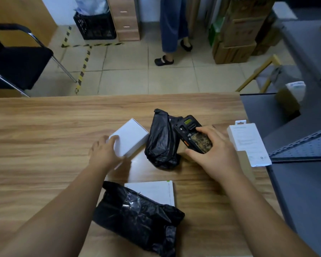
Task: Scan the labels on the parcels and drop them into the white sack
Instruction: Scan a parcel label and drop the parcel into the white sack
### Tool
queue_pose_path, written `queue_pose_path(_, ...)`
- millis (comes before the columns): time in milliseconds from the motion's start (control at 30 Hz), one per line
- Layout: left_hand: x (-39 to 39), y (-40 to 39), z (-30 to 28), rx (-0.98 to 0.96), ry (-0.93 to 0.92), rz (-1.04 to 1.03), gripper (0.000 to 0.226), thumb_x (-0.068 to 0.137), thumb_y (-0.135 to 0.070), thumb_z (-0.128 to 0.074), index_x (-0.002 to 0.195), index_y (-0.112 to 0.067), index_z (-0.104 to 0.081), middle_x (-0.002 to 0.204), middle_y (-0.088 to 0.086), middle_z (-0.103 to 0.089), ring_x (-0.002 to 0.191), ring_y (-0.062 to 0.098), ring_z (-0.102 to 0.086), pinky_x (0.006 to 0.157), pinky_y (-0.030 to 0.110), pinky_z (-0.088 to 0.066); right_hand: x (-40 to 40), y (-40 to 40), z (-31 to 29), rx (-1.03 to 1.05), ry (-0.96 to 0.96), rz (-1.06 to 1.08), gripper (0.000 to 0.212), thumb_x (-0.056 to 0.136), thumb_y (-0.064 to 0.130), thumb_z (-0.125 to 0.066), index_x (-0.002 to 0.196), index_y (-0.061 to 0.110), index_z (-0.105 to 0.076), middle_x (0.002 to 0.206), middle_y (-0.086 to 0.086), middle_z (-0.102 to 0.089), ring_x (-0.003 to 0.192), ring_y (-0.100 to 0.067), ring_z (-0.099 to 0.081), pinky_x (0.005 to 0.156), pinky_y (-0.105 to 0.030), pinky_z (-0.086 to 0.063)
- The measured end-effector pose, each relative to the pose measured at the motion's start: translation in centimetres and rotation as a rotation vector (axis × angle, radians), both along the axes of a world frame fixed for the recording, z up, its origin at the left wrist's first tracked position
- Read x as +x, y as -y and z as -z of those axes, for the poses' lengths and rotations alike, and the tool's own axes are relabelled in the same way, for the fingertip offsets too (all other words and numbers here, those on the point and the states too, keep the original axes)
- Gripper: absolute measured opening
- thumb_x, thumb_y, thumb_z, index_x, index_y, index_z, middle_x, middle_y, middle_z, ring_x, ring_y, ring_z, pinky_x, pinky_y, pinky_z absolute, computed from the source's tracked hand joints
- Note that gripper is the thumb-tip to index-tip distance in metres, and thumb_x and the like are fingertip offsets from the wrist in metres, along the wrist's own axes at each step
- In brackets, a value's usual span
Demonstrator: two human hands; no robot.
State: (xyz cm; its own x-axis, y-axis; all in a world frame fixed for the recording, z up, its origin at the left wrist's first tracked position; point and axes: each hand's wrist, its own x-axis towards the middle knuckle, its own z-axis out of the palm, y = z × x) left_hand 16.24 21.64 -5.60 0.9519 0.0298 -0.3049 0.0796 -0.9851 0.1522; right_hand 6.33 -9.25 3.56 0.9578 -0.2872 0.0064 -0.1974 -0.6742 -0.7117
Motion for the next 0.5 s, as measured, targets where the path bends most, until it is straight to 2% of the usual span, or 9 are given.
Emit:
queue_pose_path(100,0.9,0.1,-0.7,-0.096,-0.049,-0.028,0.082,0.073,-0.060,-0.075,0.142,-0.033,-0.040,0.143,0.008,-0.040,0.127,0.034,-0.041,0.104,0.044,-0.036,0.4,-0.6,0.1,-0.012,-0.022,0.007,0.063,0.067,0.043,-0.086,0.125,0.037,-0.061,0.117,0.024,-0.053,0.106,0.001,-0.049,0.088,-0.023,-0.041)
queue_pose_path(200,2.2,-0.3,-1.9,-0.461,-0.205,-0.168,0.084,0.068,-0.069,-0.073,0.139,-0.032,-0.048,0.137,0.008,-0.055,0.115,0.028,-0.057,0.092,0.042,-0.050,0.7,-1.2,0.0,-0.008,-0.027,0.014,0.064,0.067,0.043,-0.085,0.126,0.039,-0.059,0.125,0.018,-0.058,0.112,-0.005,-0.053,0.095,-0.031,-0.047)
queue_pose_path(267,2.6,-0.3,-2.5,-0.584,-0.207,-0.225,0.080,0.070,-0.065,-0.069,0.140,-0.031,-0.048,0.133,0.009,-0.060,0.111,0.027,-0.062,0.094,0.040,-0.051,0.9,-1.7,-0.2,-0.010,-0.023,0.021,0.063,0.068,0.043,-0.084,0.125,0.039,-0.059,0.123,0.018,-0.058,0.109,-0.001,-0.050,0.092,-0.029,-0.045)
queue_pose_path(367,2.8,-0.1,-2.8,-0.530,-0.035,-0.201,0.058,0.091,-0.033,-0.061,0.144,-0.021,-0.040,0.137,0.012,-0.056,0.117,0.032,-0.056,0.093,0.039,-0.047,1.1,-2.4,-0.7,-0.008,-0.031,0.036,0.062,0.069,0.042,-0.084,0.125,0.039,-0.059,0.116,0.022,-0.053,0.101,0.008,-0.039,0.086,-0.023,-0.037)
queue_pose_path(433,2.8,-0.1,-2.8,-0.506,-0.007,-0.165,0.068,0.086,-0.032,-0.071,0.144,-0.019,-0.038,0.132,0.006,-0.055,0.116,0.031,-0.055,0.092,0.044,-0.050,1.0,-2.7,-0.9,0.017,-0.036,0.030,0.062,0.070,0.039,-0.085,0.126,0.038,-0.059,0.115,0.022,-0.051,0.102,0.005,-0.042,0.088,-0.022,-0.037)
queue_pose_path(500,2.8,-0.3,-2.7,-0.436,-0.054,-0.123,0.076,0.074,-0.028,-0.081,0.137,-0.019,-0.041,0.124,0.004,-0.058,0.110,0.031,-0.057,0.085,0.044,-0.053,0.9,-3.0,-1.0,0.045,-0.049,0.010,0.062,0.070,0.037,-0.086,0.126,0.037,-0.059,0.115,0.021,-0.051,0.102,0.004,-0.044,0.088,-0.020,-0.037)
